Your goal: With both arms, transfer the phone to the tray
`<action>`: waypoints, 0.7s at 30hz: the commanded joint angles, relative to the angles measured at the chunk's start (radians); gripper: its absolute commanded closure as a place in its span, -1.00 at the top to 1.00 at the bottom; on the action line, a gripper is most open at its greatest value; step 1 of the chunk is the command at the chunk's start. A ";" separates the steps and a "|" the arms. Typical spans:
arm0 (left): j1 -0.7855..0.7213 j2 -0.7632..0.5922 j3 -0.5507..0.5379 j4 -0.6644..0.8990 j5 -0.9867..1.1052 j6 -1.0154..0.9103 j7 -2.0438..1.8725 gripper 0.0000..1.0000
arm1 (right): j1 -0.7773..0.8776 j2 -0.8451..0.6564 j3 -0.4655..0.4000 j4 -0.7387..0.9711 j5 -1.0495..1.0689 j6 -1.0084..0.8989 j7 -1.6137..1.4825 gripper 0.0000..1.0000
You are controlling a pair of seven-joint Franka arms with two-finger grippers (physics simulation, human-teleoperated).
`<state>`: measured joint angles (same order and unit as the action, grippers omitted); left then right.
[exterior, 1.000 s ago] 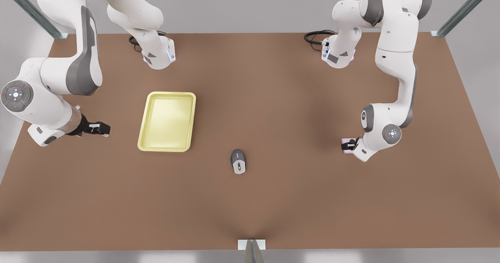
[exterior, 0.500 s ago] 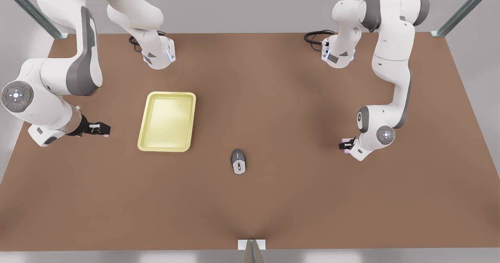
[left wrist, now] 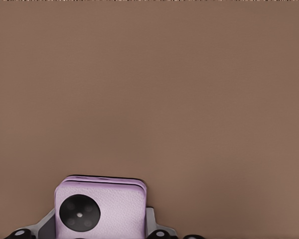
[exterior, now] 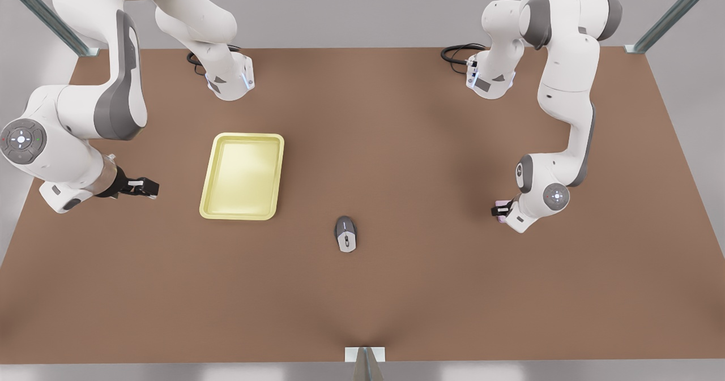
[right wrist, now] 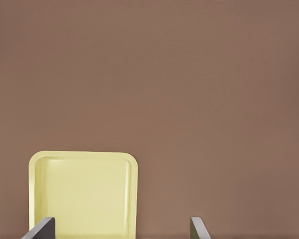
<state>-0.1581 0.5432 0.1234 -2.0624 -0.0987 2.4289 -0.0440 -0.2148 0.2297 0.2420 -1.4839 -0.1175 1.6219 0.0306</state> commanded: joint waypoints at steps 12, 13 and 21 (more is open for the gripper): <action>0.025 -0.009 -0.001 0.005 -0.001 0.002 -0.016 0.59 | 0.000 0.000 0.000 -0.001 0.001 -0.002 -0.001 1.00; 0.023 -0.009 -0.001 0.005 -0.003 0.002 -0.017 0.59 | 0.000 -0.001 0.000 -0.001 0.001 -0.002 -0.001 1.00; -0.339 -0.104 -0.022 0.015 -0.009 -0.089 -0.603 0.59 | -0.001 0.000 0.000 0.000 0.001 -0.002 -0.001 1.00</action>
<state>-0.4528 0.4543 0.1042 -2.0465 -0.1050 2.3941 -0.1720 -0.2164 0.2309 0.2420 -1.4851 -0.1177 1.6205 0.0299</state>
